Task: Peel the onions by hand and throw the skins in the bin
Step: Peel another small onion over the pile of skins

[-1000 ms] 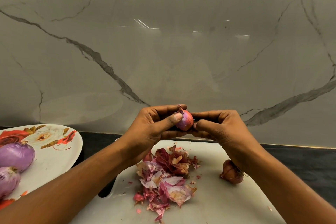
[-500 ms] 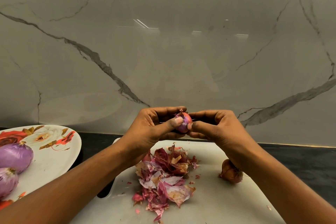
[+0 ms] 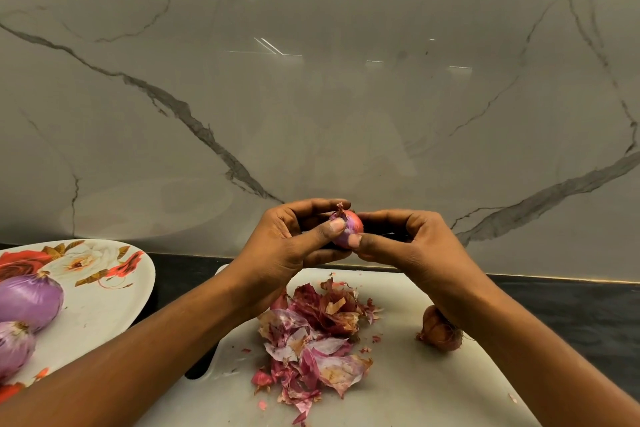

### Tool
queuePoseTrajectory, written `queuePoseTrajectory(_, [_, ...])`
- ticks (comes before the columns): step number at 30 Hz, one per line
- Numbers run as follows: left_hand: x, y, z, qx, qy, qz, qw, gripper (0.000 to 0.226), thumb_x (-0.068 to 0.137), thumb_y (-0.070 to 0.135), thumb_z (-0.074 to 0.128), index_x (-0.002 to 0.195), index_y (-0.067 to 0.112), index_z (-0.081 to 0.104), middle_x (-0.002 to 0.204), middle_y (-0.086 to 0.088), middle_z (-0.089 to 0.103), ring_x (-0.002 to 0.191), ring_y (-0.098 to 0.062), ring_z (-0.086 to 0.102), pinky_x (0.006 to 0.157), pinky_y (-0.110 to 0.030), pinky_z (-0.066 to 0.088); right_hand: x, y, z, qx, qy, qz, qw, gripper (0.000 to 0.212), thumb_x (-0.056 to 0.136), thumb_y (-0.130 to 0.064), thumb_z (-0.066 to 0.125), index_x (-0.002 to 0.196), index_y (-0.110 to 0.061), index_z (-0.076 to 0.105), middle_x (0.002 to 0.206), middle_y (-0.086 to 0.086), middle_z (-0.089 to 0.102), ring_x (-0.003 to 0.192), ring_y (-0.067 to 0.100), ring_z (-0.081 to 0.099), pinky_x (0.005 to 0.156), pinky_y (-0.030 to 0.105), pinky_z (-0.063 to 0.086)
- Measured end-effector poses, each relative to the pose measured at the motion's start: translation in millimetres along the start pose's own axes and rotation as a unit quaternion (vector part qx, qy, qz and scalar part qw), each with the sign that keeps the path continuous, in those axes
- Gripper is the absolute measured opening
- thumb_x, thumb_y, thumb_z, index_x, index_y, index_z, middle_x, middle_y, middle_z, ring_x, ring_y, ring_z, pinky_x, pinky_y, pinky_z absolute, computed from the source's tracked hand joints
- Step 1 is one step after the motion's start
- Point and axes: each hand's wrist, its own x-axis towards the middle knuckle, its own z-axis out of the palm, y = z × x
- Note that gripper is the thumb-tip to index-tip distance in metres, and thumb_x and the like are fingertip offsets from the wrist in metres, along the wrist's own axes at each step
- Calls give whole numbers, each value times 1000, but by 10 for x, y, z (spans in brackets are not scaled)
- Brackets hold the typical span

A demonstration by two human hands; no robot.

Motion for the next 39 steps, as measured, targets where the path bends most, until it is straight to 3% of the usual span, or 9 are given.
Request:
queuePoseTrajectory(4, [8,8,8,-14,1,-2,1000,42,86,13,71,127,7,69,122,-12,76,114,-33,74,91,-39,64,3,9,10,-33,17,-20,999,32,86,-6,82,109,-28,78,100,-9,82,98,7,77,79,17,59])
queuePoseTrajectory(9, [13,9,6,-30,3,-6,1000,40,88,13,70,128,7,69,125,-14,74,115,-35,73,91,-41,64,7,13,-6,-43,33,-26,998,33,88,3,76,106,-26,79,96,-5,82,93,12,78,78,19,61])
queuePoseTrajectory(15, [26,1,16,-33,23,0,999,44,85,13,73,128,11,69,124,-11,74,114,-32,74,89,-37,64,14,3,-41,17,33,18,999,19,89,-5,79,107,-8,80,93,10,82,89,24,80,79,28,65])
queuePoseTrajectory(22, [15,2,29,-25,29,5,999,47,79,15,76,126,12,70,129,-10,72,113,-30,75,88,-35,64,6,-11,-21,-6,35,28,999,13,87,-12,81,98,-5,81,83,13,80,77,27,80,69,29,66])
queuePoseTrajectory(29, [6,4,25,-5,31,11,999,46,77,14,79,122,16,71,125,-4,74,113,-28,75,88,-34,63,-19,-35,4,-28,23,15,999,26,77,-22,86,99,-10,81,84,8,81,78,22,80,70,27,65])
queuePoseTrajectory(39, [15,11,27,-30,36,3,999,44,80,12,76,124,10,70,127,-13,72,112,-32,75,86,-35,64,10,-6,-13,-23,44,22,998,9,89,-10,77,97,-7,80,84,10,81,78,25,80,69,29,66])
